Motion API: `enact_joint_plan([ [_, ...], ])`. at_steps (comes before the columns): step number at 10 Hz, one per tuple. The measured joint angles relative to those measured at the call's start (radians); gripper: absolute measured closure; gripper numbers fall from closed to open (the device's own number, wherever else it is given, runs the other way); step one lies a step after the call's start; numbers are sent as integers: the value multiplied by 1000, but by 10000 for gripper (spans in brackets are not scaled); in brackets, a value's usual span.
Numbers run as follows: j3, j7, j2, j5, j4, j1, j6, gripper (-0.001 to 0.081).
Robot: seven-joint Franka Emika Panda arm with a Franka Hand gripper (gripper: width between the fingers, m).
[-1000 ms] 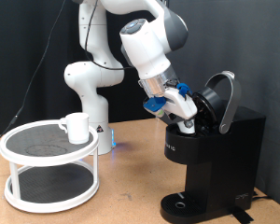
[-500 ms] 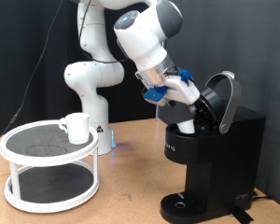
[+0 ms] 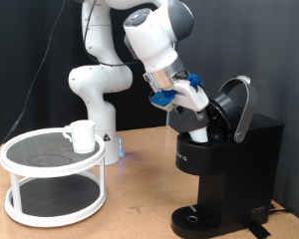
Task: Make a cup of coffee with the keurig machine
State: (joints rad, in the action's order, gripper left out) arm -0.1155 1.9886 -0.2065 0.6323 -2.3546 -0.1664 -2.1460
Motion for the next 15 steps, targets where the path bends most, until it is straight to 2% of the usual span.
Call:
enact_joint_plan([
  [10, -4, -20, 77, 13, 1, 1, -76, 72],
  [13, -24, -197, 37, 163, -4, 1, -80, 72],
  [15, -44, -217, -22, 183, -27, 13, -76, 72],
])
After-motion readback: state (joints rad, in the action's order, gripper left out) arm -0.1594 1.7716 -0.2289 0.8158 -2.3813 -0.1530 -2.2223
